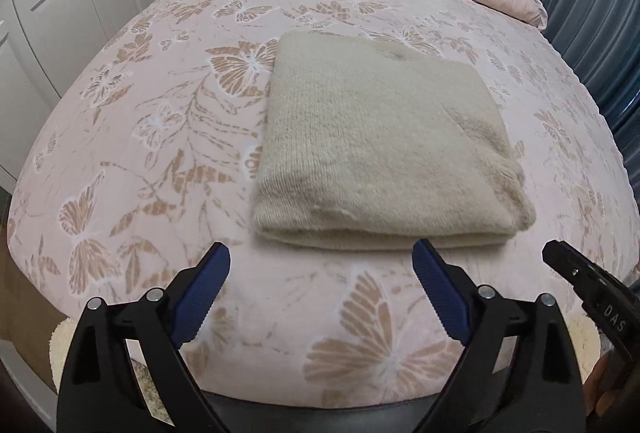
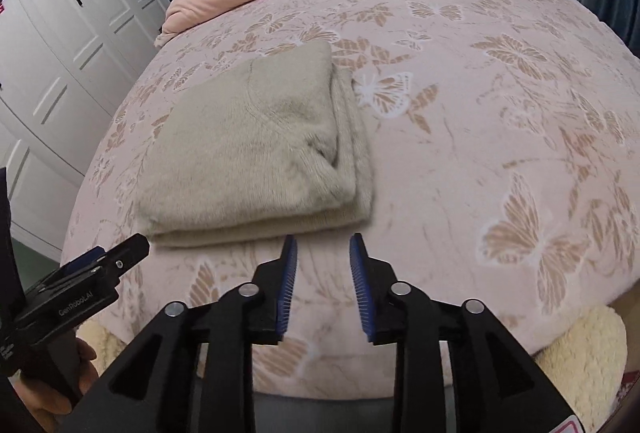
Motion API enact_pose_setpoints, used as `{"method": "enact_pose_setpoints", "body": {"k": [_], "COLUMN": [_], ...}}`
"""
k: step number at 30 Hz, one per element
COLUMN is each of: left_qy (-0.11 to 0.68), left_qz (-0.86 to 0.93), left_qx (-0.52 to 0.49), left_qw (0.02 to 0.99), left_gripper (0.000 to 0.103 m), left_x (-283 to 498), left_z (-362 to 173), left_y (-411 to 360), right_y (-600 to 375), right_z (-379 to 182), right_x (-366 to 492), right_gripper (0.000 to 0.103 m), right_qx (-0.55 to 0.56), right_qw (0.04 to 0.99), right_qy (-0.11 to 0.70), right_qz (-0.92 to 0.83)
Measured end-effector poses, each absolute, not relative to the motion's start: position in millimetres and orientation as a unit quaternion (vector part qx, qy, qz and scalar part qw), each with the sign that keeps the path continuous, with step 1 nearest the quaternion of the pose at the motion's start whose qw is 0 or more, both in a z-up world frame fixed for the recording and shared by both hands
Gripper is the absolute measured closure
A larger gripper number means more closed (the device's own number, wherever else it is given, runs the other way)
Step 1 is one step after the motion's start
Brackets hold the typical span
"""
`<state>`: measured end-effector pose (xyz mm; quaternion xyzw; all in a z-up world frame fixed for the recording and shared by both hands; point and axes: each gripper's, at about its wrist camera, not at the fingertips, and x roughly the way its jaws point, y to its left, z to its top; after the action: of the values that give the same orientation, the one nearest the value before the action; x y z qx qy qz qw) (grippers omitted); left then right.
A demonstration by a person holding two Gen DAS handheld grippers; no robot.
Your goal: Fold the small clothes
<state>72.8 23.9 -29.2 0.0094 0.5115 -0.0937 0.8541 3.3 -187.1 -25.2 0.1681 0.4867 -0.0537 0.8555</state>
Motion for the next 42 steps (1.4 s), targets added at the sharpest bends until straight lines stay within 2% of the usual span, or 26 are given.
{"method": "enact_pose_setpoints", "body": {"k": [3, 8, 15, 42], "left_qy": [0.504, 0.492, 0.469, 0.449], "left_qz": [-0.102, -0.104, -0.093, -0.052], "left_qx": [0.013, 0.014, 0.054, 0.066], "left_qw": [0.857, 0.864, 0.877, 0.889], "left_gripper": [0.011, 0.009, 0.009, 0.009], "left_x": [52, 27, 1, -17], "left_z": [-26, -22, -21, -21], "left_y": [18, 12, 4, 11], "right_y": [-182, -173, -158, -138], "right_z": [-23, -19, -14, -12], "right_x": [-22, -47, -60, -70], "right_gripper": [0.050, 0.036, 0.034, 0.034], "right_qx": [0.154, 0.139, 0.119, 0.084], "right_qw": [0.863, 0.875, 0.883, 0.887], "right_qy": [0.476, 0.453, 0.446, 0.441], "right_qz": [-0.070, -0.094, -0.087, -0.104]}}
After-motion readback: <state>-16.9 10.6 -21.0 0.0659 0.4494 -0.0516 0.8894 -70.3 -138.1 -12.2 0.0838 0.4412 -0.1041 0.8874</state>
